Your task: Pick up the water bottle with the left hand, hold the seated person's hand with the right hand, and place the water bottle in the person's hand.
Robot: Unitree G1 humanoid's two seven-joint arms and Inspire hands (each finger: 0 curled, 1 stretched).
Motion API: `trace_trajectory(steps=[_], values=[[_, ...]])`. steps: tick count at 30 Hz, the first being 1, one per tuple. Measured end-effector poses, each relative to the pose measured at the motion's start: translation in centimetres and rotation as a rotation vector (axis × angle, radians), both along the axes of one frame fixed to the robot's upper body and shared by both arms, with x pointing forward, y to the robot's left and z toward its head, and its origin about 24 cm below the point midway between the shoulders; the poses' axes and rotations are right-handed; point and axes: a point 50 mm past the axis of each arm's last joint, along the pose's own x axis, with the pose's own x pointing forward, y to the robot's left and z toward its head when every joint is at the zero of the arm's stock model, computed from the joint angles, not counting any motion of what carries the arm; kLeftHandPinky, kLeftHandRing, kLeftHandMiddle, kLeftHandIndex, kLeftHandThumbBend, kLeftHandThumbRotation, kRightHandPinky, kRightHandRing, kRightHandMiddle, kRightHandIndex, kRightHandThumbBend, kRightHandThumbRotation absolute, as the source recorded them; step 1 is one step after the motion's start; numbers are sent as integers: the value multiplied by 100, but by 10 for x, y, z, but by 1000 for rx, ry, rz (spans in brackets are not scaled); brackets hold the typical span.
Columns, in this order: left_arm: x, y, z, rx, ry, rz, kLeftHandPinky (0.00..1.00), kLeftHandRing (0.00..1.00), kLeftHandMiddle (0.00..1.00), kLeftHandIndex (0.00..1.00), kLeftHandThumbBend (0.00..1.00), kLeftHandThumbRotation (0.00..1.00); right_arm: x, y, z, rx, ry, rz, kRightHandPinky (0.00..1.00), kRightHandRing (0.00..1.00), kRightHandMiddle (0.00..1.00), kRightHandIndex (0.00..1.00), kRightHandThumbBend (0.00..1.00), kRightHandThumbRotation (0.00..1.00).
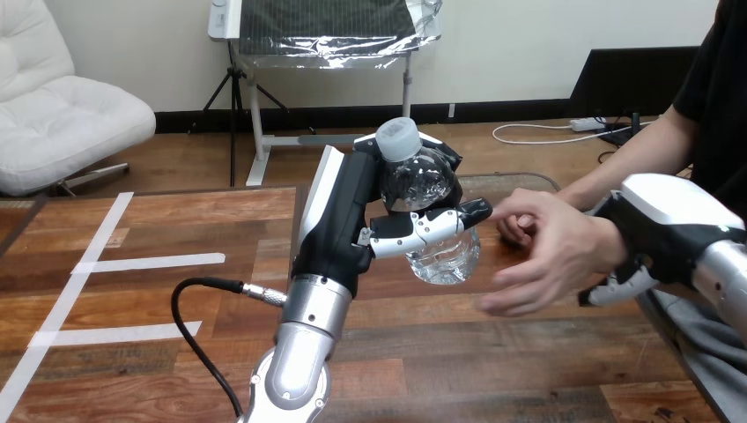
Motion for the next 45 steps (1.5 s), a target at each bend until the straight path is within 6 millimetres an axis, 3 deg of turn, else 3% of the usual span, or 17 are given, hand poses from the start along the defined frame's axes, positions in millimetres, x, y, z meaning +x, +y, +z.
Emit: trace_trajectory(steps=[26,45], values=[[0,-9,1,15,-3,-29,37,40,44,48,65,0,-8,23,13,1,-31,109,15,21,29,33,74,0],[0,-8,1,5,-5,-12,37,41,44,48,64,0,-11,28,16,10,-40,140,15,21,28,30,76,0]])
